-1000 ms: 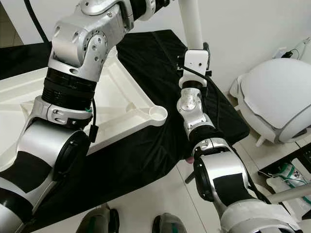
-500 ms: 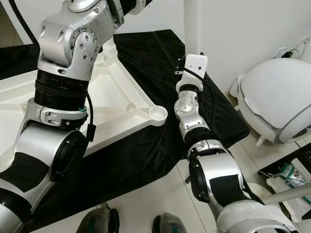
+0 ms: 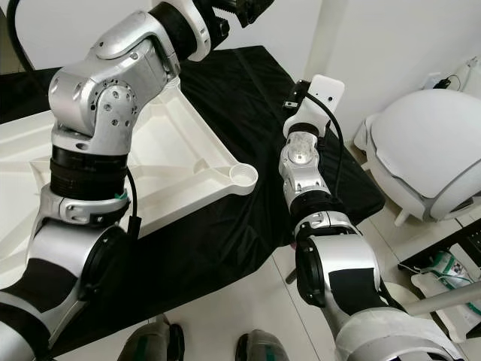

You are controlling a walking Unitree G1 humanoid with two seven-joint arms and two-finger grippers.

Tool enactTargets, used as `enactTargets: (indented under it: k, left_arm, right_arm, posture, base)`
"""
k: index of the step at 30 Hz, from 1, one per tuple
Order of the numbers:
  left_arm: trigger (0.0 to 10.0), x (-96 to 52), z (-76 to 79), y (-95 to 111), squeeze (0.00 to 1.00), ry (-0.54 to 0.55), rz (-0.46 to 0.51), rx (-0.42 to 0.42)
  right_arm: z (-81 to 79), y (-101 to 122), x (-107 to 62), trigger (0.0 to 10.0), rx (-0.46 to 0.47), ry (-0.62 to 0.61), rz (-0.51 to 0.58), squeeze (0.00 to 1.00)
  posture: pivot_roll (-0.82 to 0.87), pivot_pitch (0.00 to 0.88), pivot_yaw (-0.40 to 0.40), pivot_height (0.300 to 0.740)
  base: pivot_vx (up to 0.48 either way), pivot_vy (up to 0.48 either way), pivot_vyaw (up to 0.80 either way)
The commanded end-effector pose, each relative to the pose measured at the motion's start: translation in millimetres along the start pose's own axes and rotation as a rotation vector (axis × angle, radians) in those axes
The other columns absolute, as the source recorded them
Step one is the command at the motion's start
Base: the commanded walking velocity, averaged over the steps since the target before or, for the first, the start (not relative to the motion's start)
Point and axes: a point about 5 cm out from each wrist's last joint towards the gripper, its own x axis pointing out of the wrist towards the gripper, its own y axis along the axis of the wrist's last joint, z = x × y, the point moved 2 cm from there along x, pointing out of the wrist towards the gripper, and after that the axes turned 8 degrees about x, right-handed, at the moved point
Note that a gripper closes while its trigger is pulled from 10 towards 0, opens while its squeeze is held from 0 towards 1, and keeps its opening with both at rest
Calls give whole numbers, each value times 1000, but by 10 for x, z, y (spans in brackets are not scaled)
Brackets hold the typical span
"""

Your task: Building children table

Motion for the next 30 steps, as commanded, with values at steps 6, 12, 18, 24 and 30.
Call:
enactTargets:
  k: [6,12,18,24,30]
  left_arm:
    - [10000,-120,-24,-371,0,46,-125,60]
    - [10000,-296,-166,-662,0,153,-242,92]
    - [10000,-478,-350,-884,0,278,-339,162]
    - [10000,-631,-405,-1012,0,331,-408,222]
    - [10000,-806,-394,-1104,0,307,-425,279]
  right_arm:
    - [-160,91,10,10000,14,139,0,0]
    - [-256,41,-92,10000,37,251,-46,0]
    - [-338,8,-215,10000,74,333,-74,0]
    - [-375,-35,-349,10000,85,398,-104,0]
    - [-441,-45,-516,10000,86,485,-144,0]
  posture:
    - [-3,0,-21,740]
    - [-6,0,-25,740]
    - [-11,0,-23,740]
    - [-10,0,-20,740]
    - [-9,0,-18,740]
  base:
    - [0,0,0]
    - [0,0,0]
    - [0,0,0]
    - [0,0,0]
    - [0,0,0]
